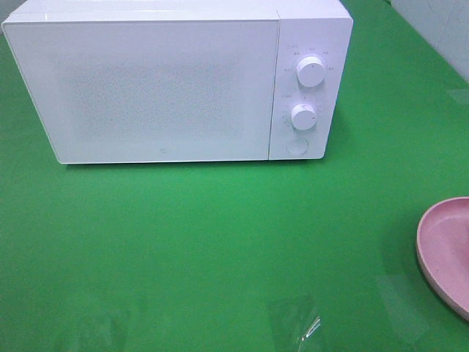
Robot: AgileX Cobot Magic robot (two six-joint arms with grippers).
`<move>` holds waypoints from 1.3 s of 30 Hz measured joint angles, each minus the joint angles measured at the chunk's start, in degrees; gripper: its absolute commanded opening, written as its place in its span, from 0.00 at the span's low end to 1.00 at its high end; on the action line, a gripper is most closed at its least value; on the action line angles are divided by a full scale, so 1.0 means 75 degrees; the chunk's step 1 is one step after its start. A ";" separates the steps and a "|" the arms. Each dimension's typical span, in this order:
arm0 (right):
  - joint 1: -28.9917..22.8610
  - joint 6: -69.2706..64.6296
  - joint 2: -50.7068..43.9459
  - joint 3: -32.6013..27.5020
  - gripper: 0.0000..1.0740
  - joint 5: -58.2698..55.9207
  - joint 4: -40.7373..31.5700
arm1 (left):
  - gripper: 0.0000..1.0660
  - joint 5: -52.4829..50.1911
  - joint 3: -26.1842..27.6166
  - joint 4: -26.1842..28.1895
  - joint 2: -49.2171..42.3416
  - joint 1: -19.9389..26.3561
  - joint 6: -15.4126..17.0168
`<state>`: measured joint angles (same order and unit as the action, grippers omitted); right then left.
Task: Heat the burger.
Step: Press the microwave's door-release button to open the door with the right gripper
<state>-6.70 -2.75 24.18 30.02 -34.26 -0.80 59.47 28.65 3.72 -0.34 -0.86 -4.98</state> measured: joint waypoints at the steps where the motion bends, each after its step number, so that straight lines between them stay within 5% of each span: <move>1: 0.0000 0.0000 0.0252 0.0000 0.70 0.0267 0.0000 | 0.94 0.0000 0.0000 0.0000 0.0000 0.0000 0.0000; 39: 0.0000 0.0863 0.5157 -0.0458 0.68 0.7785 -0.0053 | 0.94 0.0000 0.0000 0.0000 0.0000 0.0000 0.0000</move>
<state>-6.70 3.72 62.85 26.59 24.12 -1.20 59.47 28.65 3.72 -0.34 -0.86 -4.98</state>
